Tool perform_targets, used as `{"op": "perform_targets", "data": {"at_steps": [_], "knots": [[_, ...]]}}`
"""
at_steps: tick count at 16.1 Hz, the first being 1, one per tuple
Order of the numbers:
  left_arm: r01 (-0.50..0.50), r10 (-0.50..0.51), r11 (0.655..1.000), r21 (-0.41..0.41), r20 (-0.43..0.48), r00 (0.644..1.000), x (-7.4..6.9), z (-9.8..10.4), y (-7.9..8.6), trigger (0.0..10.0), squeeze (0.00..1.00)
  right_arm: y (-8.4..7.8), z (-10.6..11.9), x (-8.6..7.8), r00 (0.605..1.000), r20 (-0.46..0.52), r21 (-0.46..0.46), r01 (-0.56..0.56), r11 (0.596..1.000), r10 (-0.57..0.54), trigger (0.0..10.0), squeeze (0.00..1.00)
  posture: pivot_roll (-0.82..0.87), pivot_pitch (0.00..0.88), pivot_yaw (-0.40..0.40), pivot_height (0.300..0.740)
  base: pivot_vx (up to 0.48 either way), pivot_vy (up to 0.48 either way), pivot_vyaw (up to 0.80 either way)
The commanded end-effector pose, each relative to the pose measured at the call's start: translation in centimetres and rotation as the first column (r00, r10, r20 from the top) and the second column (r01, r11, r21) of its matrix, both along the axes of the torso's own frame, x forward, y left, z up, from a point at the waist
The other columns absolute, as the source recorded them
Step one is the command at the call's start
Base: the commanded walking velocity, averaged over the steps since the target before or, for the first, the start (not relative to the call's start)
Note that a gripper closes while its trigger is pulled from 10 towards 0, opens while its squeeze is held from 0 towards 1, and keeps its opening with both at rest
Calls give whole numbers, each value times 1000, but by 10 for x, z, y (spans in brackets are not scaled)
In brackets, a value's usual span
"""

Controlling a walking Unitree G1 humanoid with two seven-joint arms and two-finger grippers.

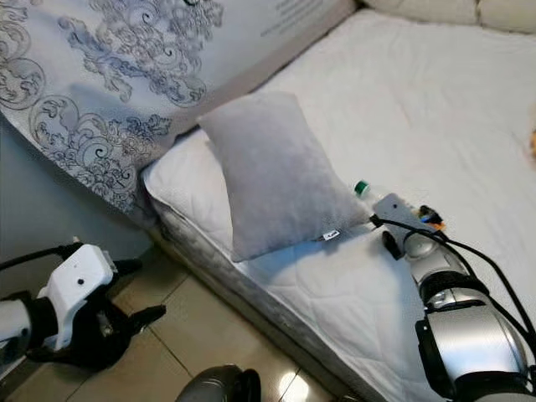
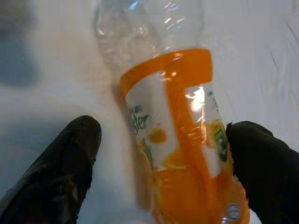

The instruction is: Clean up the room

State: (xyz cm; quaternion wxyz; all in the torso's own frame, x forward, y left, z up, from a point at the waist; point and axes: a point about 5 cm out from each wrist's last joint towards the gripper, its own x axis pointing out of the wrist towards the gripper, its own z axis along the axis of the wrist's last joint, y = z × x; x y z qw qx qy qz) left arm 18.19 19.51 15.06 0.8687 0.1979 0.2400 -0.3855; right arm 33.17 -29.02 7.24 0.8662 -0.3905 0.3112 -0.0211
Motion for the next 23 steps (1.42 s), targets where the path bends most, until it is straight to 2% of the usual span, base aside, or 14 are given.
{"op": "perform_targets", "data": {"at_steps": [1,5,7,8,9,13,15,17,20,23], "knots": [[-13,13,1000,17,6,1000,-1,5,4,10000,0,-2,-10,-8,999,-34,7,25,1000,-25,10000,0,428,152,172,740,0,0,0],[-23,23,999,24,6,1000,0,7,4,10000,0,-10,-5,-8,999,-26,-15,39,999,-39,10000,0,432,143,157,740,0,0,0],[-22,22,1000,20,9,1000,2,6,2,10000,0,-8,-2,-5,998,-65,28,25,999,-23,10000,0,418,128,144,740,0,0,0],[-6,6,1000,11,1,1000,3,5,0,10000,0,-7,-2,-5,996,-83,68,35,997,-29,3059,0,411,120,138,740,0,0,0],[17,-17,1000,0,-6,1000,3,4,-2,10000,0,-6,-2,-4,995,-97,97,44,994,-34,0,0,404,112,133,740,0,0,0],[70,-70,997,-31,6,998,7,4,-11,10000,0,-7,-6,-8,986,-155,110,72,991,-54,0,0,381,70,114,740,0,0,0],[68,-68,997,-44,22,997,15,1,-15,10000,0,-13,-5,-10,983,-170,77,77,994,-63,0,0,361,43,102,740,0,0,0],[60,-58,996,-63,38,998,21,-1,-18,10000,0,-16,0,-9,985,-148,94,97,991,-83,0,0,334,7,92,740,0,0,0],[44,-38,995,-84,67,997,36,-7,-25,10000,0,-19,7,-5,987,-100,164,144,976,-129,0,0,284,0,85,740,0,0,0],[24,-8,987,-157,102,995,48,-8,-31,10000,0,-22,15,-2,977,-19,259,211,943,-214,0,0,200,0,94,740,0,0,0]]}}
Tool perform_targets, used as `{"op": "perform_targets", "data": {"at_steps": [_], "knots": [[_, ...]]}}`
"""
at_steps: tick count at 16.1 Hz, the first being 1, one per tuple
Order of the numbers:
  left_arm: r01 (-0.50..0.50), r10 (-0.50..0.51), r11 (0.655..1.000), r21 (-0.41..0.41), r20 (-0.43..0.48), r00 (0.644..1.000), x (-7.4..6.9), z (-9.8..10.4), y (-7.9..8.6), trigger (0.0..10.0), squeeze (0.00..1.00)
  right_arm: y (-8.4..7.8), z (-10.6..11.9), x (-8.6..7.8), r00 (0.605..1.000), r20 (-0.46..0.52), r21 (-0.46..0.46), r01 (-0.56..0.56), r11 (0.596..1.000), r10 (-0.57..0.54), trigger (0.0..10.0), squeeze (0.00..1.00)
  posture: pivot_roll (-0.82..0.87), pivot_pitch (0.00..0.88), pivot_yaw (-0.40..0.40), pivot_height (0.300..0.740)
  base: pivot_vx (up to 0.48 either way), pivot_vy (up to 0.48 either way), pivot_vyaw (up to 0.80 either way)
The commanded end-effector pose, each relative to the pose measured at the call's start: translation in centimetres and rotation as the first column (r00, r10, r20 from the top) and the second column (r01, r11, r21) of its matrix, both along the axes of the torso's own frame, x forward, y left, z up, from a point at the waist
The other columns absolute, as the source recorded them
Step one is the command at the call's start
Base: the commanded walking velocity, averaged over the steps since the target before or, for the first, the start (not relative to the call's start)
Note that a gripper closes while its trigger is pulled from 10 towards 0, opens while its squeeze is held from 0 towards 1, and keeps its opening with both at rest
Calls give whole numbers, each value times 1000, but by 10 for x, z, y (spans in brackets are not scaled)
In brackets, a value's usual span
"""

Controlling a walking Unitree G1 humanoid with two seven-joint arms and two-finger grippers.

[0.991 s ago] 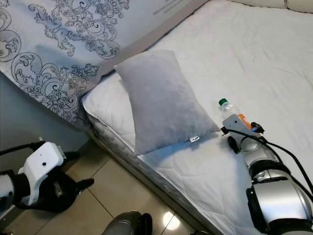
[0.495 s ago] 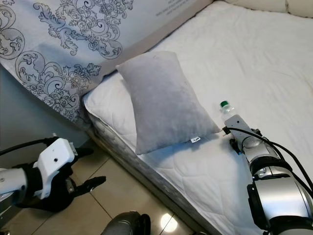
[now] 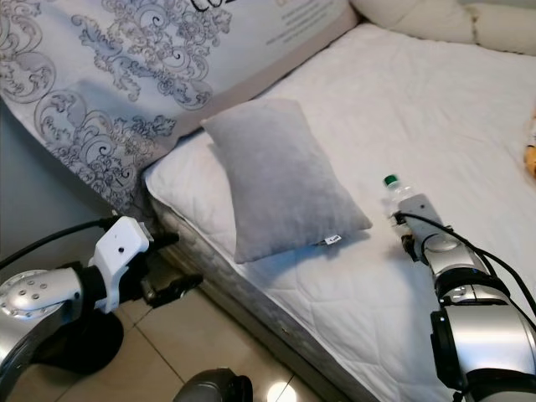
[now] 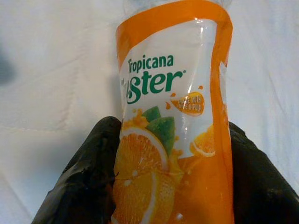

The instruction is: Clean up the room

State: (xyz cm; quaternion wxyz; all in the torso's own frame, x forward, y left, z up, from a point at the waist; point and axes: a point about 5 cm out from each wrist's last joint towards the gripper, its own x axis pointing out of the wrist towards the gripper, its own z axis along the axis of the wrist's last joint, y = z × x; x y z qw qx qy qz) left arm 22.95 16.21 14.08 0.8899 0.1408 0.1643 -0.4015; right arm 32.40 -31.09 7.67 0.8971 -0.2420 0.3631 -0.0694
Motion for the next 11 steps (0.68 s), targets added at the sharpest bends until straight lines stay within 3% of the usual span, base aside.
{"op": "perform_targets", "data": {"at_steps": [1,2,3,7,8,10,11], "knots": [[-70,70,997,-20,50,996,10,4,3,10000,0,-2,16,10,993,107,15,45,999,-46,0,0,170,0,99,740,0,0,0],[-70,70,997,-20,50,996,10,4,3,10000,0,-2,16,10,993,107,15,45,999,-46,0,0,170,0,99,740,0,0,0],[-217,223,974,-71,95,970,30,4,0,10000,0,16,19,20,965,242,139,71,988,-103,10000,0,98,0,108,740,0,0,0],[-341,359,930,-137,134,924,45,-1,-9,10000,0,45,16,25,905,396,281,46,959,-159,10000,0,67,0,105,740,0,0,0],[-391,413,906,-163,130,901,47,-5,-10,10000,0,61,32,25,815,533,399,-5,917,-227,10000,0,40,0,112,740,0,0,0],[-443,468,877,-185,130,874,50,-9,-10,10000,0,77,51,18,723,647,421,-74,904,-242,10000,0,27,0,106,740,0,0,678],[-454,480,871,-187,130,867,50,-10,-9,10000,0,79,53,16,716,659,406,-82,910,-230,10000,0,27,0,106,740,0,0,731]]}}
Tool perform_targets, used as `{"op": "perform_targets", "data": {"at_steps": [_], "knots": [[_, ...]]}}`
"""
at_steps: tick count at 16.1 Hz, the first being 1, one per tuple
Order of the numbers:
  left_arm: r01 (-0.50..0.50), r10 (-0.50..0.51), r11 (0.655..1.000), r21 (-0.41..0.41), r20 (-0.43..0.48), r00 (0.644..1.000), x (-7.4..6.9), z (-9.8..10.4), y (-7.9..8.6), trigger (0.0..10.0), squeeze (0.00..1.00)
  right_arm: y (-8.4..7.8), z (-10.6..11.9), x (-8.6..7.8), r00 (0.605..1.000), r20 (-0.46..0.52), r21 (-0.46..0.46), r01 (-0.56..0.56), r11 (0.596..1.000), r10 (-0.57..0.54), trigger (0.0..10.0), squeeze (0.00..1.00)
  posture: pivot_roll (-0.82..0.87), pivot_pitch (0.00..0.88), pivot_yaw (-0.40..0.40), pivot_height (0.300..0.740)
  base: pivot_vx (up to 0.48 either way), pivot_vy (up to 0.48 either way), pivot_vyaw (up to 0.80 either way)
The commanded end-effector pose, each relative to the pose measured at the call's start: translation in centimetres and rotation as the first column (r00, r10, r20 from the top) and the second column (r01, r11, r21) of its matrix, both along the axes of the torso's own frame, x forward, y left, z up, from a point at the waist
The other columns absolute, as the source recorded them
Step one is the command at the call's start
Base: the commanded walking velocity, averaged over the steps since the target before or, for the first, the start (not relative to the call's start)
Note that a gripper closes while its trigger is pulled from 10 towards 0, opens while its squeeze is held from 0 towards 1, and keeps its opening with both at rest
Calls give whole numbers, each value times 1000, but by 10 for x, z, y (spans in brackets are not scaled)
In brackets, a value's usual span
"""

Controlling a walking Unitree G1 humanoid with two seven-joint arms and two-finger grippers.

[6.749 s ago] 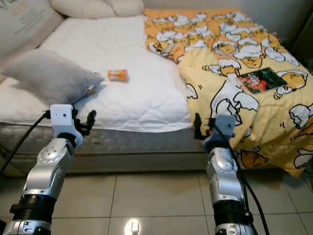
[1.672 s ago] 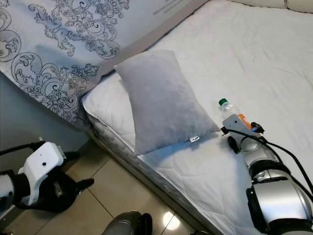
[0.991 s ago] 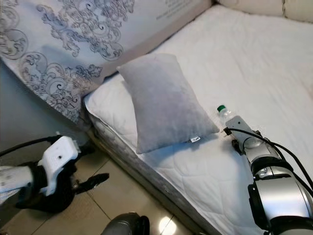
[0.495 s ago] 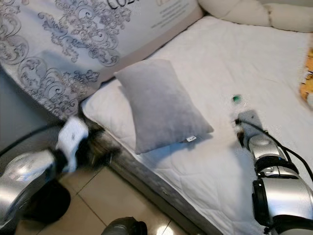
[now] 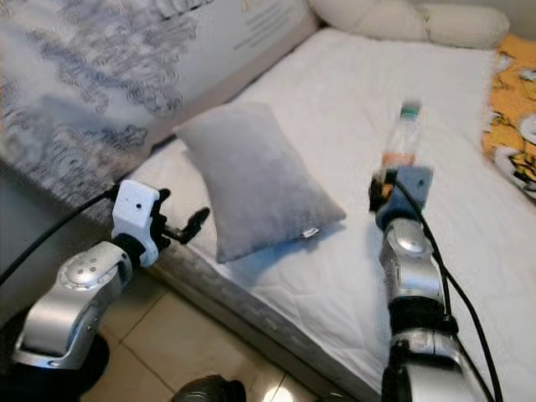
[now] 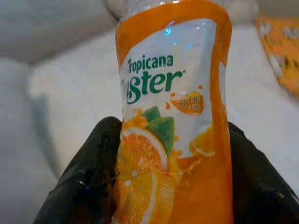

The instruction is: Clean up the room

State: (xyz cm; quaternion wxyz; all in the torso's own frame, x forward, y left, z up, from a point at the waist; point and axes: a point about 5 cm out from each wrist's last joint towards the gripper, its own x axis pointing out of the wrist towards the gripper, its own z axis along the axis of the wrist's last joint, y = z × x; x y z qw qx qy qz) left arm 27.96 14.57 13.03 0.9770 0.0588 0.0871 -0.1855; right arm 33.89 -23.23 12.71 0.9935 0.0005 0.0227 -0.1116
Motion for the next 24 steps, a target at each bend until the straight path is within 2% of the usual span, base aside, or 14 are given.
{"op": "perform_targets", "data": {"at_steps": [1,3,4,5,8,9,11,13,14,16,19,22,23,24], "knots": [[-55,55,998,9,14,998,2,1,9,10000,0,5,6,-1,999,34,-30,-10,999,11,10000,0,29,0,93,740,0,0,769],[-116,115,993,6,22,993,4,0,14,10000,0,18,9,-8,996,67,-68,-55,996,59,10000,0,28,0,80,740,0,0,788],[-151,151,988,5,24,988,3,-2,18,10000,0,42,14,-17,982,119,2,-147,989,146,10000,0,30,0,72,740,0,0,788],[-161,161,987,3,23,987,2,-4,19,10000,0,56,18,-22,970,155,84,-204,975,190,10000,0,31,0,71,740,0,0,788],[-174,173,985,8,35,984,3,-5,20,10000,0,77,17,-30,963,151,151,-245,958,223,10000,0,41,0,57,740,0,0,785],[-191,191,982,0,44,981,2,-1,22,10000,0,84,16,-31,960,141,129,-261,957,243,10000,0,52,0,43,740,0,0,781],[-209,209,978,-7,43,977,0,-2,21,10000,0,85,17,-32,957,146,61,-263,963,252,10000,0,62,0,56,740,0,0,775],[-188,186,982,33,51,981,2,-3,22,10000,0,84,18,-34,959,151,92,-255,963,239,10000,0,61,0,55,740,0,0,731],[-213,211,977,25,49,976,3,-3,25,10000,0,85,19,-35,959,147,98,-259,961,243,10000,0,76,0,52,740,0,0,731],[-230,229,973,30,44,972,3,-5,27,10000,0,88,14,-36,956,130,127,-278,952,262,10000,0,86,0,46,740,0,0,731],[-230,229,973,28,49,972,2,-3,30,10000,0,90,11,-39,965,149,260,-249,933,217,10000,0,87,0,51,740,0,0,733],[-249,247,969,15,61,967,0,-1,31,10000,0,87,7,-42,966,107,131,-250,959,237,10000,0,98,0,33,740,0,0,729],[-254,253,967,4,53,966,-3,-3,29,10000,0,86,4,-42,964,102,129,-258,958,246,10000,0,102,0,41,740,0,0,712],[-236,234,971,31,46,971,-4,-6,27,10000,0,83,1,-42,971,95,144,-231,962,219,10000,0,105,0,39,740,0,0,725]]}}
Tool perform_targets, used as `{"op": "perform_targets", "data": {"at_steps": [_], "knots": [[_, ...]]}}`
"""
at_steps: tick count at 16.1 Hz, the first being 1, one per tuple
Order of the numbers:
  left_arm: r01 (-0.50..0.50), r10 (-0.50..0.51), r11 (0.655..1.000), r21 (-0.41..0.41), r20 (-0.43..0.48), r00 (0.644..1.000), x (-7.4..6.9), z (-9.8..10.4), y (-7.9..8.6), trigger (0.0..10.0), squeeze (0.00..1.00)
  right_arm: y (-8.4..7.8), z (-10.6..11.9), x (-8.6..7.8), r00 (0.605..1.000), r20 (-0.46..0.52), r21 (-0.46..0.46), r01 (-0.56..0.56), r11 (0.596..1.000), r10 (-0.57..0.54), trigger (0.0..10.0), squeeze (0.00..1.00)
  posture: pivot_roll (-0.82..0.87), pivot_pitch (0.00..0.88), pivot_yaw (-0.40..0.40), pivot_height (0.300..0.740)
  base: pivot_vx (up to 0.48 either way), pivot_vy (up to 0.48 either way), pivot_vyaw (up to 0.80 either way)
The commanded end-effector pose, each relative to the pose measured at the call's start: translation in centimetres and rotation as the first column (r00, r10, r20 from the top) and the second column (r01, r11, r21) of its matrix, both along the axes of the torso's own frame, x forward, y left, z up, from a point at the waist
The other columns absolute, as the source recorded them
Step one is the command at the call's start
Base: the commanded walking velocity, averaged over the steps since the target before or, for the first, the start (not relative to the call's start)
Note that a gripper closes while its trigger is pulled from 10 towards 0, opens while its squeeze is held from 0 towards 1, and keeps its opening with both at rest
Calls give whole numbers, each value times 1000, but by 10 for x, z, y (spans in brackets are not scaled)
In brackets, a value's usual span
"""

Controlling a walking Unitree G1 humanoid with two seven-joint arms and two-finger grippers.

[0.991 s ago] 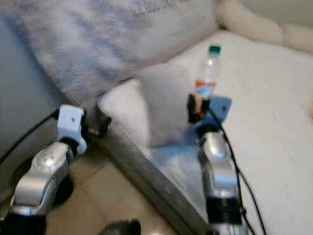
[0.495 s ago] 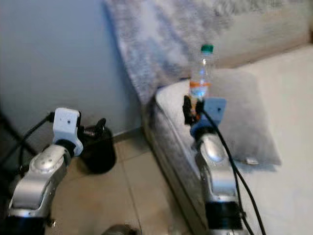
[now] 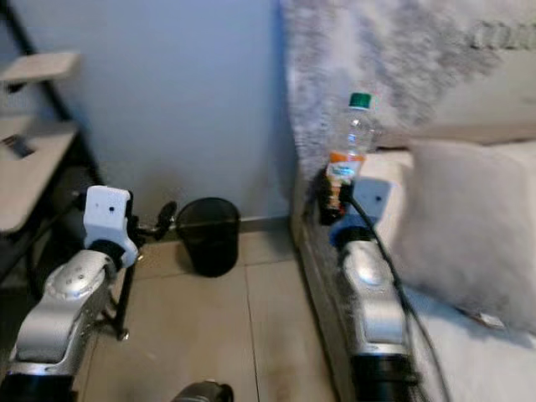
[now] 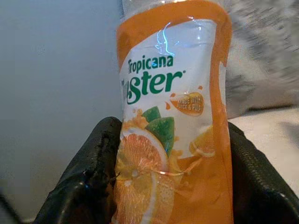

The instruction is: Clean up the room

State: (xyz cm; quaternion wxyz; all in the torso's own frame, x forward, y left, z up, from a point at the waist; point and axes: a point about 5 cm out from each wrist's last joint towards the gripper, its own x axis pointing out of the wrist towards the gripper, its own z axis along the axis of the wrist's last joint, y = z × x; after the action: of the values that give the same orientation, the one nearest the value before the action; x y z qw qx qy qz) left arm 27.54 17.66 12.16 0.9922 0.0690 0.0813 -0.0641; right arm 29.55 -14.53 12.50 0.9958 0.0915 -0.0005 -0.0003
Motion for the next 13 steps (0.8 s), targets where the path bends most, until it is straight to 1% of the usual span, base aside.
{"op": "perform_targets", "data": {"at_steps": [1,2,3,4,5,7,8,9,10,11,12,13], "knots": [[42,-42,999,-22,9,999,0,4,-9,10000,0,-6,1,0,999,-11,34,43,998,-43,10000,0,95,0,40,740,0,0,738],[20,-20,1000,-11,9,1000,2,1,-8,10000,0,-4,-4,-1,999,-43,39,31,999,-30,10000,0,98,0,41,740,0,0,769],[14,-14,1000,2,7,1000,3,0,-8,10000,0,-4,-7,-1,998,-55,6,26,1000,-26,10000,0,98,0,36,740,0,0,769],[23,-23,999,-27,11,1000,2,1,-10,10000,0,-3,-10,-3,997,-79,35,28,999,-25,10000,0,98,0,36,740,0,0,0],[43,-42,998,-39,11,999,1,1,-12,10000,0,0,-10,-4,996,-84,16,25,1000,-23,10000,0,91,0,43,740,0,0,0],[42,-42,998,-41,15,999,4,3,-11,10000,0,0,-13,-2,994,-100,-23,37,999,-39,10000,0,88,0,47,740,0,0,0],[41,-41,998,-42,19,999,6,4,-11,10000,0,3,-17,-1,990,-140,45,22,999,-15,10000,0,88,0,47,740,0,0,0],[41,-41,998,-42,20,999,6,4,-11,10000,0,6,-17,-1,990,-143,107,2,994,13,10000,0,89,0,47,740,0,0,0],[42,-41,998,-42,23,999,8,5,-11,10000,0,10,-16,-1,991,-122,141,-30,990,48,10000,0,87,0,49,740,0,0,0],[44,-43,998,-43,25,999,9,5,-12,10000,0,9,-15,-1,993,-117,135,-19,991,35,10000,0,82,0,52,740,0,0,0],[47,-46,998,-44,26,999,9,5,-13,10000,0,8,-15,-1,991,-130,173,10,985,13,10000,0,81,0,52,740,0,0,0],[48,-47,998,-46,26,999,9,5,-14,10000,0,3,-17,0,988,-150,155,41,987,-18,10000,0,81,0,52,740,0,0,0]]}}
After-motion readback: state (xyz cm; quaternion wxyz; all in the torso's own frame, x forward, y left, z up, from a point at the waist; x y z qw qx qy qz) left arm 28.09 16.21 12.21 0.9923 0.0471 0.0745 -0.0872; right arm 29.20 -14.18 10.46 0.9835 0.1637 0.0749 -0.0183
